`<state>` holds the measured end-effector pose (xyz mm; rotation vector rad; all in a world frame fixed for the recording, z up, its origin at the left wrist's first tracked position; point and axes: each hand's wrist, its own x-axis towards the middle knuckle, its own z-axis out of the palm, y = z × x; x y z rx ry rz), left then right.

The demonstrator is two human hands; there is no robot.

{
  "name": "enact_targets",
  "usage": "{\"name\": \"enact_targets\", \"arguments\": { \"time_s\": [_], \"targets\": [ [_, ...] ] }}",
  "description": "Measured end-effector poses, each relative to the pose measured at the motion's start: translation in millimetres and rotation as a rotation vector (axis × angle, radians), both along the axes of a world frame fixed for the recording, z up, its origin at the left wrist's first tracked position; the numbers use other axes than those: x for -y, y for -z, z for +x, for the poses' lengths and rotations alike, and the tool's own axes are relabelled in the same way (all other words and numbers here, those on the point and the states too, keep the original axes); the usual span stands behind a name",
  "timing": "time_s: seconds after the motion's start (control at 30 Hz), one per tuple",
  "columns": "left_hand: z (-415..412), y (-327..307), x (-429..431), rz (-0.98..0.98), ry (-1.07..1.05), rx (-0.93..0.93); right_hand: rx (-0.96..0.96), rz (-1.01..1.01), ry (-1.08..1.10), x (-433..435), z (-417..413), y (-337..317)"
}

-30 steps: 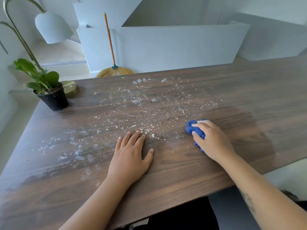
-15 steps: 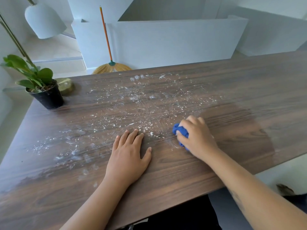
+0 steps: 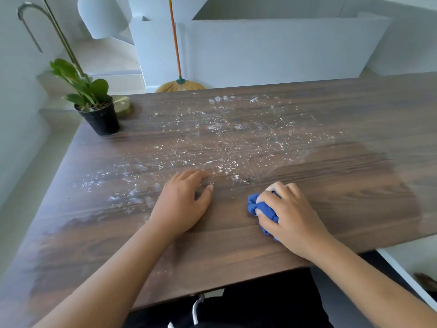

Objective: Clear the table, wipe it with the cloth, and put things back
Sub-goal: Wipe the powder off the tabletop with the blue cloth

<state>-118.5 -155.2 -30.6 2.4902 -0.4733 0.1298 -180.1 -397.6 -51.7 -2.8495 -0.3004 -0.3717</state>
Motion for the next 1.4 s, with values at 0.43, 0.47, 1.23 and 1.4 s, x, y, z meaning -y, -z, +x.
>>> {"name": "enact_targets", "arguments": {
  "time_s": [0.43, 0.47, 1.23, 1.4],
  "targets": [
    [-19, 1, -91, 0.152, -0.127, 0.068, 0.022, 0.001, -0.208, -88, -19, -9],
    [-22, 0, -103, 0.170, -0.156, 0.060, 0.020, -0.004, -0.182, -95, -18, -8],
    [-72, 29, -187, 0.216, -0.419, -0.003, -0.113, 0.027, -0.503, -240, -30, -5],
    [-67, 23, -182, 0.195, -0.439, -0.013, -0.129, 0.046, -0.510, -179, -31, -7]
  ]
}}
